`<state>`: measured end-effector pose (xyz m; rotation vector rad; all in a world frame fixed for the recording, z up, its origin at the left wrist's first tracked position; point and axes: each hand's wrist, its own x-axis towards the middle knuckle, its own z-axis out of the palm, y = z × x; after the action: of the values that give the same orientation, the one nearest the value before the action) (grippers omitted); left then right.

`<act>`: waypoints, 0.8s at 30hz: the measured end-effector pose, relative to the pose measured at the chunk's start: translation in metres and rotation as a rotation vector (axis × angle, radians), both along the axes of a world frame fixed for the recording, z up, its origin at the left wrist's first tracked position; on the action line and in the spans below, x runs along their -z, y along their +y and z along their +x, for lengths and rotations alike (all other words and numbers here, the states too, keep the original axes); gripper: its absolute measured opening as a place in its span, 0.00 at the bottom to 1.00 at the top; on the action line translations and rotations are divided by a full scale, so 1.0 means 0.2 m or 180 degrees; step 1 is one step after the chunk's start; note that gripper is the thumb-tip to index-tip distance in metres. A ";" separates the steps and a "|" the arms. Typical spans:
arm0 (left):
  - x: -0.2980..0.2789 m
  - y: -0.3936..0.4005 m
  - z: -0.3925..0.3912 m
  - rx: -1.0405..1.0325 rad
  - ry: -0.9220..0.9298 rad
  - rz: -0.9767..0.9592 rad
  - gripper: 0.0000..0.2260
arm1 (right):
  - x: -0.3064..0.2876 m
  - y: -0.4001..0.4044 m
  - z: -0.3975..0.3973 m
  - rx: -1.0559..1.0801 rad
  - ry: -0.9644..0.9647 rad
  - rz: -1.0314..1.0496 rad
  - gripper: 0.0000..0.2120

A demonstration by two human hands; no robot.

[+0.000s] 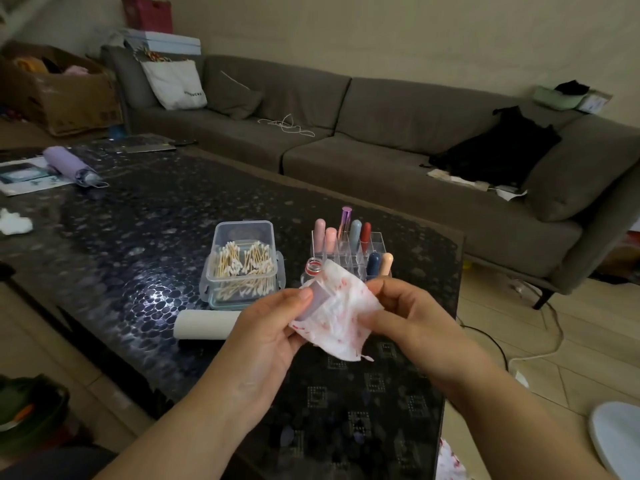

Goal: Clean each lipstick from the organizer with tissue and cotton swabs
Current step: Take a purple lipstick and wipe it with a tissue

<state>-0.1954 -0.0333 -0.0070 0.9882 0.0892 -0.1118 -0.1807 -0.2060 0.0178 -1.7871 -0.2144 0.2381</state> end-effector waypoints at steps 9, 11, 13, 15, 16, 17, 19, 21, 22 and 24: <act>0.01 0.07 -0.02 0.0158 -0.0080 -0.0064 0.20 | -0.02 0.06 -0.01 -0.0187 -0.0237 -0.0272 0.04; 0.00 0.07 -0.03 0.0354 -0.0135 -0.0120 0.15 | -0.02 0.06 0.00 -0.0151 -0.0351 -0.0429 0.03; -0.01 0.07 -0.04 0.0586 -0.0190 -0.0140 0.13 | -0.02 0.07 0.00 -0.0184 -0.0462 -0.0580 0.04; -0.01 0.07 -0.04 0.0741 -0.0175 -0.0188 0.13 | -0.03 0.09 -0.01 -0.0182 -0.0602 -0.0568 0.07; -0.01 0.07 -0.03 0.0782 -0.0148 -0.0220 0.13 | -0.02 0.10 -0.02 -0.0142 -0.0702 -0.0559 0.10; 0.00 0.07 -0.03 0.0789 -0.0098 -0.0252 0.13 | -0.02 0.10 -0.02 -0.0092 -0.0831 -0.0588 0.15; 0.00 0.08 -0.02 0.0781 0.0004 -0.0318 0.14 | -0.02 0.09 -0.03 -0.0104 -0.1143 -0.0700 0.27; 0.00 0.07 -0.01 0.0795 0.0022 -0.0263 0.13 | -0.03 0.08 -0.03 -0.0261 -0.1445 -0.0895 0.30; 0.00 0.07 -0.01 0.0796 0.0007 -0.0174 0.11 | -0.02 0.09 -0.03 -0.0327 -0.1560 -0.1004 0.27; 0.01 0.07 -0.01 0.0773 0.0001 0.0004 0.09 | -0.01 0.10 -0.02 -0.0279 -0.1542 -0.1061 0.17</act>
<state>-0.1965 -0.0194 -0.0084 0.9975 -0.0310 -0.3346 -0.1847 -0.1863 0.0197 -2.1502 -0.6287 -0.1107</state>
